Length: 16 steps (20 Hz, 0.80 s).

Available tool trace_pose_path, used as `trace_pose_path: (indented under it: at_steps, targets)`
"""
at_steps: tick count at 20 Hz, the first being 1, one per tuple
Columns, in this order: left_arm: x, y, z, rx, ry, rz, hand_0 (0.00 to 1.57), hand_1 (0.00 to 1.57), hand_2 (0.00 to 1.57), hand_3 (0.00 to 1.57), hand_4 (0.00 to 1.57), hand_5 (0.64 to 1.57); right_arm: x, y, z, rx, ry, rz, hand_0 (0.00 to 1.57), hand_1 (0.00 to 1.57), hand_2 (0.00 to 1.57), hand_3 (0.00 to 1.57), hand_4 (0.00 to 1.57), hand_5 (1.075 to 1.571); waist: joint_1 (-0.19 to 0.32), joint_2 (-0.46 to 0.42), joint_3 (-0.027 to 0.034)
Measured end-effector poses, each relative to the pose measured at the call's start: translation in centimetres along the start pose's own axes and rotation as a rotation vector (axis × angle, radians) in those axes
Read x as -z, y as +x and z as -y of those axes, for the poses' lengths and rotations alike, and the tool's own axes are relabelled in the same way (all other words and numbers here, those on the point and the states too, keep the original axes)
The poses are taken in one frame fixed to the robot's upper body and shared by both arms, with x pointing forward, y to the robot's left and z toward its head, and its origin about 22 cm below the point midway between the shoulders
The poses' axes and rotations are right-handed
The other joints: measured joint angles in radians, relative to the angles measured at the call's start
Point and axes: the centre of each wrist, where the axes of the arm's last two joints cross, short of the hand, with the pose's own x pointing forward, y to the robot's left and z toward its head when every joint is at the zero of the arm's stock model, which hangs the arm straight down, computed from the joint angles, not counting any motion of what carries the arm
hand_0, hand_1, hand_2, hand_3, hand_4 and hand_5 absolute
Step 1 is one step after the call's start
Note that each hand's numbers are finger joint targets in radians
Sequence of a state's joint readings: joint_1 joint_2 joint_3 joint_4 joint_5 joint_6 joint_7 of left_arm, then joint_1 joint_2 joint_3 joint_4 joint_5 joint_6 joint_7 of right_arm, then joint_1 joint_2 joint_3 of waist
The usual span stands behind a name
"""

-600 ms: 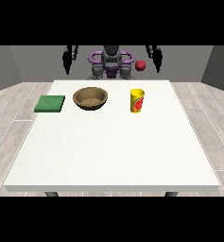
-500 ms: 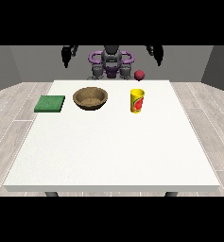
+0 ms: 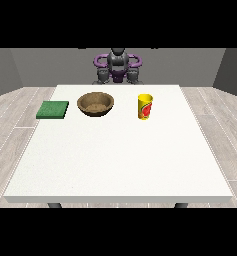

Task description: Pick the cup and pour the ball into the bowl, then pick the bowl and place it on the pad

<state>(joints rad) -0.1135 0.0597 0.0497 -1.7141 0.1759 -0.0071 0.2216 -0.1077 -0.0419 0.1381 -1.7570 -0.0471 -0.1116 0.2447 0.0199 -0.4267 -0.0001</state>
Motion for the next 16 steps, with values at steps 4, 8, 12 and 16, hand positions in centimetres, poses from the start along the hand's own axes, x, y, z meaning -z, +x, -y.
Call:
trace_pose_path:
  at_steps: [4, 8, 12, 16]
  targets:
    - [-1.0, 0.0, 0.8, -0.098, -0.016, -0.087, 0.00, 0.00, 0.00, 0.00, 0.00, 1.536, -1.0, 0.2, -4.5, 0.055, -0.008, -0.113, 0.00, 0.00, 0.00, 0.00, 0.57, 1.571, 0.022, -0.049, -0.0008]
    - [-0.8, 1.6, 1.5, -0.109, -0.060, -0.049, 0.00, 0.00, 0.00, 0.00, 0.00, 1.518, -0.7, 2.6, -8.5, 0.040, 0.012, -0.074, 0.00, 0.00, 0.00, 0.00, 0.30, 1.569, 0.011, 0.021, -0.0006]
    - [1.1, 3.4, 1.7, -0.069, -0.070, 0.090, 0.00, 0.00, 0.00, 0.00, 0.00, 1.509, 1.0, 5.7, -9.2, -0.012, 0.052, 0.059, 0.00, 0.00, 0.00, 0.00, 0.00, 1.570, -0.032, 0.189, -0.0008]
    - [3.3, 6.1, 0.9, -0.023, -0.071, 0.248, 0.00, 0.00, 0.00, 0.00, 0.00, 1.506, 2.4, 7.3, -8.0, -0.037, 0.063, 0.186, 0.00, 0.00, 0.00, 0.00, 0.00, 1.569, -0.063, 0.381, -0.0002]
